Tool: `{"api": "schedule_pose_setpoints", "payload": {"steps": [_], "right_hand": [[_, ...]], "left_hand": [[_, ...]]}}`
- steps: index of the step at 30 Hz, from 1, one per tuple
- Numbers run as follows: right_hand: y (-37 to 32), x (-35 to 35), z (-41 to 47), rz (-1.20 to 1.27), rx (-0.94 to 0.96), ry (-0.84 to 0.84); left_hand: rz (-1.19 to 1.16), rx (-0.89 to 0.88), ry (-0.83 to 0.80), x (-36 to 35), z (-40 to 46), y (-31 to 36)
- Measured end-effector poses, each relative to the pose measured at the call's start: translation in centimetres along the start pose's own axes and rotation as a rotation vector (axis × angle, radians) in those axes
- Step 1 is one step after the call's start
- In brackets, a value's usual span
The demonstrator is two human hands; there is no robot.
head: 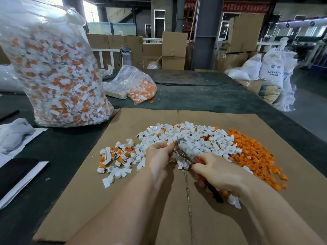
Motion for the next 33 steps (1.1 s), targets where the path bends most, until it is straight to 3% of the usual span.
{"api": "schedule_pose_setpoints", "payload": {"steps": [10,16,21,25,33], "right_hand": [[-0.2,0.0,0.3,-0.162,0.055,0.116],[1.8,2.0,0.6,0.047,0.053,0.31],[4.3,5.2,1.1,-0.379,-0.077,0.683],[5.5,5.7,1.7,-0.56,-0.143,0.727],[5.7,5.6,1.8,-0.7,-0.214,0.684]], "left_hand": [[-0.01,0.028,0.031,0.2,0.0,-1.2],[0.02,-0.008,0.004,0.5,-0.5,-1.2],[0.564,-0.295,-0.056,0.3,-0.8,-0.3],[0.746,-0.364,-0.09,-0.2,-0.9,-0.4],[0.768,-0.408,-0.045,0.2,-0.7,-0.4]]}}
Point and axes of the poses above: each hand's wrist, its own z-axis towards the middle knuckle, its own x-axis out of the back of the hand, y = z × x, the point moved 9 cm from there along z, towards the middle knuckle, and after that the axes turned 2 degrees about -x, right-handed, at the moved point
